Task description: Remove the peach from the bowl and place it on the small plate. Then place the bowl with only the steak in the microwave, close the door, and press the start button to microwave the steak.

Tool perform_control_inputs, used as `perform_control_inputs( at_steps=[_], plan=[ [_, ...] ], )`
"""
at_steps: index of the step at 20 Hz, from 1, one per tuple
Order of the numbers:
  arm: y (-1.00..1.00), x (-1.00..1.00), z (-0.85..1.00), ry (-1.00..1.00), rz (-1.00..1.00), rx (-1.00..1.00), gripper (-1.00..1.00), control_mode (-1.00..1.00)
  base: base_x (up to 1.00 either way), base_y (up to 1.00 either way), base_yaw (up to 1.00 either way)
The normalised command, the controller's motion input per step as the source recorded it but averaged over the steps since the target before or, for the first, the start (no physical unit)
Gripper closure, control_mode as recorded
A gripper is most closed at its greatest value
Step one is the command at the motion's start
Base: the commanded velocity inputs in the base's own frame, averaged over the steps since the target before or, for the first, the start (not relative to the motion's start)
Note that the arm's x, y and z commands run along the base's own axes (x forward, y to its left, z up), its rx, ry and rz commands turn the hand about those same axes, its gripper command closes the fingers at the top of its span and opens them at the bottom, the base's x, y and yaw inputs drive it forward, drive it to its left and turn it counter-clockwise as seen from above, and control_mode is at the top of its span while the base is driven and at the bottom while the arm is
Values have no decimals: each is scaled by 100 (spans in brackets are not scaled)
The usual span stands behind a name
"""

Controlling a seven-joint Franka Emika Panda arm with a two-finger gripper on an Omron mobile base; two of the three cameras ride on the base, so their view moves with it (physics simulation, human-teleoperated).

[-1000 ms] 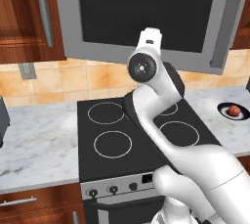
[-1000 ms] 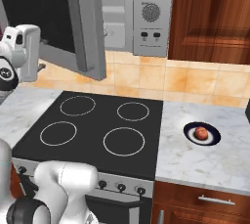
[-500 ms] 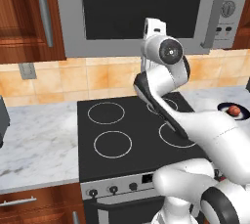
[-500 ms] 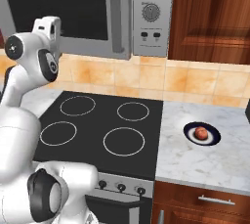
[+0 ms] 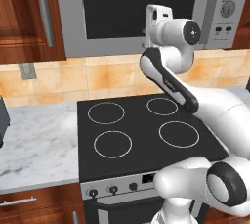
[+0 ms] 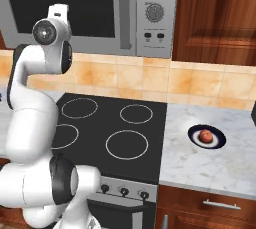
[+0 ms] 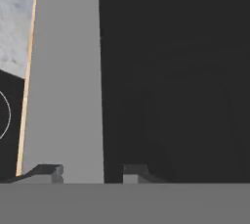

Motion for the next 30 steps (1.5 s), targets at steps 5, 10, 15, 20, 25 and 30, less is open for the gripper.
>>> perform_control_inputs(
  at_steps=[5, 10, 15, 20, 25, 30],
  plan=[
    [-21, -59, 0, -4, 20, 0, -100, -100, 0, 0, 0],
    [-84, -100, 0, -5, 5, 6, -100, -100, 0, 0, 0],
    [-100, -84, 0, -1, 0, 11, -100, -100, 0, 0, 0],
    [-95, -19, 0, 0, 0, 8, -100, -100, 0, 0, 0],
    [-47, 0, 0, 0, 0, 1, -100, -100, 0, 0, 0],
    [-55, 13, 0, 0, 0, 1, -100, -100, 0, 0, 0]
  ],
)
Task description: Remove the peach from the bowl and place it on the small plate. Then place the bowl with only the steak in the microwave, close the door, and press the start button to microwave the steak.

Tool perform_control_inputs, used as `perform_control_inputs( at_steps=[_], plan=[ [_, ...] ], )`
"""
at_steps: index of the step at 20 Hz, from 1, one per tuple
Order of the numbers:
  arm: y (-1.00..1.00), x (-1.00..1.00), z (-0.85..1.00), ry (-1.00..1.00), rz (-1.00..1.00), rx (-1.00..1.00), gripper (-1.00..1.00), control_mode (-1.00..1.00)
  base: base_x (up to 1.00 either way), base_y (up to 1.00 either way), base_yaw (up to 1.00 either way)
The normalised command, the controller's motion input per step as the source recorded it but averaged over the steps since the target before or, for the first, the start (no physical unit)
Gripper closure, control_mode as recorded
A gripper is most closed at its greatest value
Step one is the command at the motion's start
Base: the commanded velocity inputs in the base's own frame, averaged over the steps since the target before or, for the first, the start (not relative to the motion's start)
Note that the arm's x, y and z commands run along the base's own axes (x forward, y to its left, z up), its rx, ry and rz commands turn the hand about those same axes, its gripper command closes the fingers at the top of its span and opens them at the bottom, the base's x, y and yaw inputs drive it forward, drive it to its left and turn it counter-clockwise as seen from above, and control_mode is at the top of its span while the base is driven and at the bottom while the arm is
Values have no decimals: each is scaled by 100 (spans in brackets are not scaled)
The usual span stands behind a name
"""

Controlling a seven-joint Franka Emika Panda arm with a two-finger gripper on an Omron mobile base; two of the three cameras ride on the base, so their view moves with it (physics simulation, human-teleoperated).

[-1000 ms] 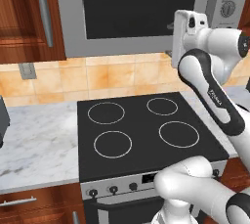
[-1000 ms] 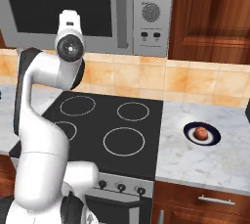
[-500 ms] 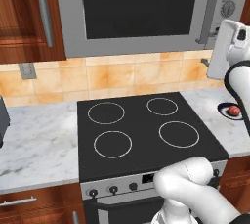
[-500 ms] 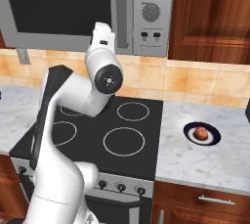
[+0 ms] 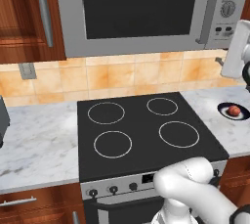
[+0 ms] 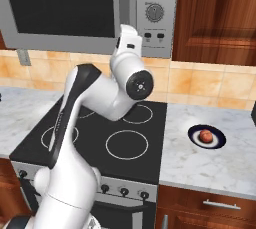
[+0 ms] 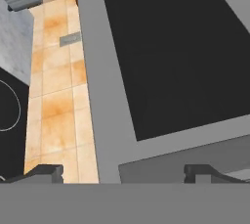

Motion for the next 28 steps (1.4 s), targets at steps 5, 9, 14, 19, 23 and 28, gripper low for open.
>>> perform_control_inputs(
  at_steps=[5, 9, 14, 19, 23, 28],
  plan=[
    [-39, 20, 0, 0, 0, 1, -100, -100, 0, 0, 0],
    [-29, 36, -6, 0, 0, 1, -100, -100, 0, 0, 0],
    [-21, 42, -19, 3, 0, 1, -100, -100, 0, 0, 0],
    [-2, 50, -17, 6, 0, 0, -100, -100, 0, 0, 0],
    [-12, 37, 0, 0, 0, 1, -100, -100, 0, 0, 0],
    [-15, 32, 0, 0, 0, 0, -100, -100, 0, 0, 0]
  ],
)
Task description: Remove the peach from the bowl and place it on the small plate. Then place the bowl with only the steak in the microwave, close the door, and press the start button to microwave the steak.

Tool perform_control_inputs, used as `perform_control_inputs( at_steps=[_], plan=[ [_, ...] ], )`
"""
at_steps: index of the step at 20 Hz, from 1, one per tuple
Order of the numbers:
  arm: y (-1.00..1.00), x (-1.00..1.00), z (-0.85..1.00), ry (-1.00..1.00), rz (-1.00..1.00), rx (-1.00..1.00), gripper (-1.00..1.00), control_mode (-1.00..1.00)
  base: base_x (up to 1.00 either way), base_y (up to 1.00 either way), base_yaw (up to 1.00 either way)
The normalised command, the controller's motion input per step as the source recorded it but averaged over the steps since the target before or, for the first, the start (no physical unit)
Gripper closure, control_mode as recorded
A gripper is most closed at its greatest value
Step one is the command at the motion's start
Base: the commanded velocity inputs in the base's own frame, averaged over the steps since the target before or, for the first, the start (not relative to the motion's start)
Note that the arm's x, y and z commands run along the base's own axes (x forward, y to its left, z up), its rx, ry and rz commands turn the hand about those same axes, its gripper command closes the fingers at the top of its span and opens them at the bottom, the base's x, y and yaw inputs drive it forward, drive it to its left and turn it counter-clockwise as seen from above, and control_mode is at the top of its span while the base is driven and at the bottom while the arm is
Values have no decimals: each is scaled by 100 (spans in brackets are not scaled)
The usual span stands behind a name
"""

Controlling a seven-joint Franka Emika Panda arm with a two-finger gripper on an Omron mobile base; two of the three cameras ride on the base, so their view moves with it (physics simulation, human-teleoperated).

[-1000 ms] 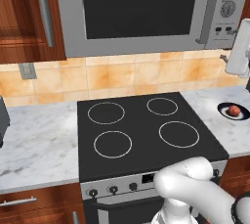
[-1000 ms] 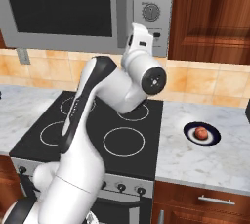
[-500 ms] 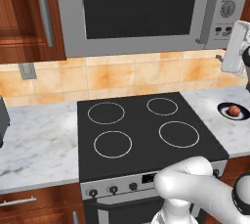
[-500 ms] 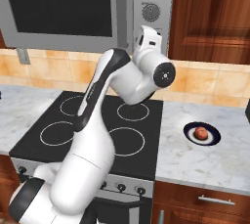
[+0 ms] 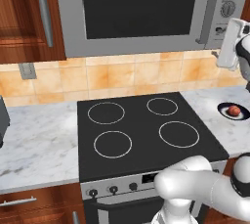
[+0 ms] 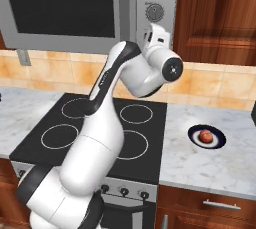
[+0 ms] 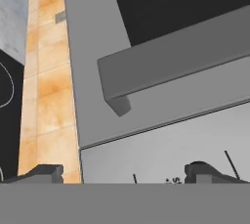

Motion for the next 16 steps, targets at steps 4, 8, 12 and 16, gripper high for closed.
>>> perform_control_inputs(
  at_steps=[4, 8, 12, 16],
  plan=[
    [-9, 38, -6, 2, 0, 0, -100, -100, 0, 0, 0],
    [-5, 41, -16, 4, 0, 0, -100, -100, 0, 0, 0],
    [0, 37, -25, 4, 0, 0, -100, -100, 0, 0, 0],
    [0, 30, -26, 1, 0, 0, -100, -100, 0, 0, 0]
  ],
)
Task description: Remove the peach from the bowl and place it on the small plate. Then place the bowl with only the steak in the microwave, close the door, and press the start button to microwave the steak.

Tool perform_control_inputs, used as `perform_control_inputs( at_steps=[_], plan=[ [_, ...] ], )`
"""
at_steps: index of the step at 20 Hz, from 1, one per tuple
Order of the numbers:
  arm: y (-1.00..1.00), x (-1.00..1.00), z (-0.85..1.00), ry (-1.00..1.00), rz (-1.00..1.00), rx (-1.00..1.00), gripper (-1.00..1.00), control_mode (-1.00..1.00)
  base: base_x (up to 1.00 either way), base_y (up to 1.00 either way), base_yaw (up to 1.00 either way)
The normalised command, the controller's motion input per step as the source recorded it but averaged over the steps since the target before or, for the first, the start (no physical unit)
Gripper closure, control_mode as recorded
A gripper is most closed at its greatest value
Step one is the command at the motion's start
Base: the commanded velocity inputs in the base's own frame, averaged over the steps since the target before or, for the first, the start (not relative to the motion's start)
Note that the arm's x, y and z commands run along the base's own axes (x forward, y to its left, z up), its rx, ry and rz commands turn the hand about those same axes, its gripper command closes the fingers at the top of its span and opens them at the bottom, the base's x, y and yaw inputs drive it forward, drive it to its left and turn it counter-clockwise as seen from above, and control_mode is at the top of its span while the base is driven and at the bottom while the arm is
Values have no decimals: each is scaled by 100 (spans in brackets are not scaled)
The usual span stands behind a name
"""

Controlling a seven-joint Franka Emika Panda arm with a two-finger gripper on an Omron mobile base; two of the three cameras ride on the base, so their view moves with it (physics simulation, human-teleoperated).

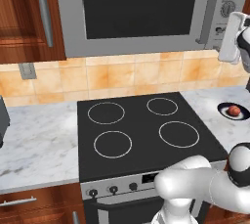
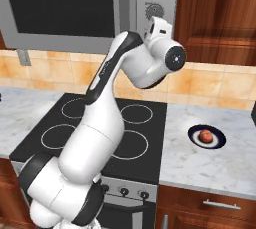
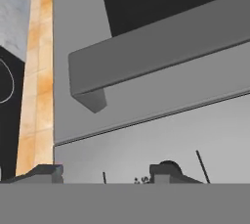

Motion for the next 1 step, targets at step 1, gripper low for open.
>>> perform_control_inputs(
  at_steps=[1],
  plan=[
    [0, 24, -21, 1, 0, 0, -100, -100, 0, 0, 0]
  ],
)
